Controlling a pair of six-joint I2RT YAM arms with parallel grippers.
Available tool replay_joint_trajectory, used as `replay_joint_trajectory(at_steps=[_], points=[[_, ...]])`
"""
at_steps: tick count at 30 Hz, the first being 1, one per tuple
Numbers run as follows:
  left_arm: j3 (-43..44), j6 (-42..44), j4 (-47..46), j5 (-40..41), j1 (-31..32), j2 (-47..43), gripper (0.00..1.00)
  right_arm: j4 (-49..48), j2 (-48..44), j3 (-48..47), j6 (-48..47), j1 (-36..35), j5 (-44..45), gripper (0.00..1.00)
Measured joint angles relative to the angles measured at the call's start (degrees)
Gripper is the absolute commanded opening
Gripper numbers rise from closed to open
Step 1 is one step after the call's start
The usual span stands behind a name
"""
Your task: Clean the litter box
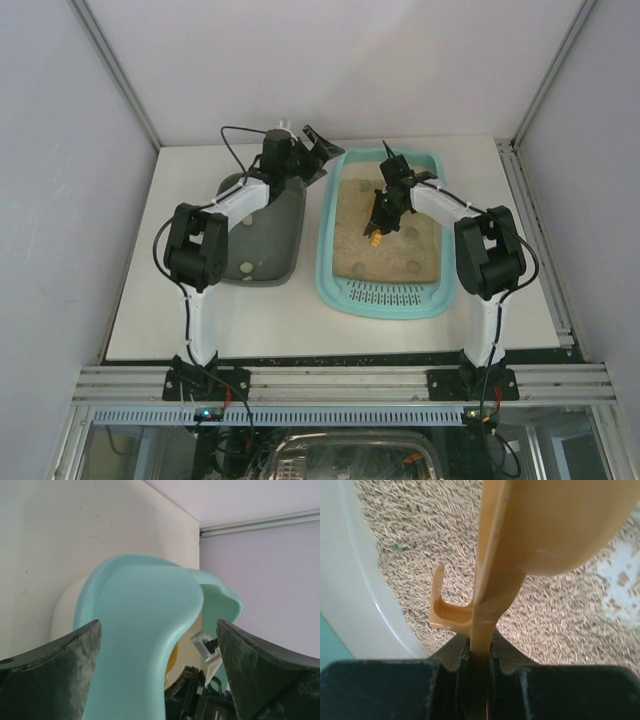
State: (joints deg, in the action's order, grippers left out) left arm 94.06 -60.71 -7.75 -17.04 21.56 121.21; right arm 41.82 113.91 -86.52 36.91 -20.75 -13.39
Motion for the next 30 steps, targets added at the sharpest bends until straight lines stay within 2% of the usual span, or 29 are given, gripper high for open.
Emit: replay_joint_trajectory(at_steps=[11, 25, 30], points=[[-2.93, -1.07, -0.85, -2.08, 0.0, 0.0, 1.0, -15.02, 2.97, 2.84, 2.78, 3.39, -9.22, 0.0], [-5.95, 0.96, -1.81, -3.32, -0.11, -1.01, 1.0, -27.71, 7.43, 3.91, 10.27, 2.45, -18.47, 0.0], [-7.06, 2.29, -2.19, -4.0, -0.15, -1.79, 1.0, -37.81, 7.48, 8.98, 12.24, 1.44, -20.13, 0.0]])
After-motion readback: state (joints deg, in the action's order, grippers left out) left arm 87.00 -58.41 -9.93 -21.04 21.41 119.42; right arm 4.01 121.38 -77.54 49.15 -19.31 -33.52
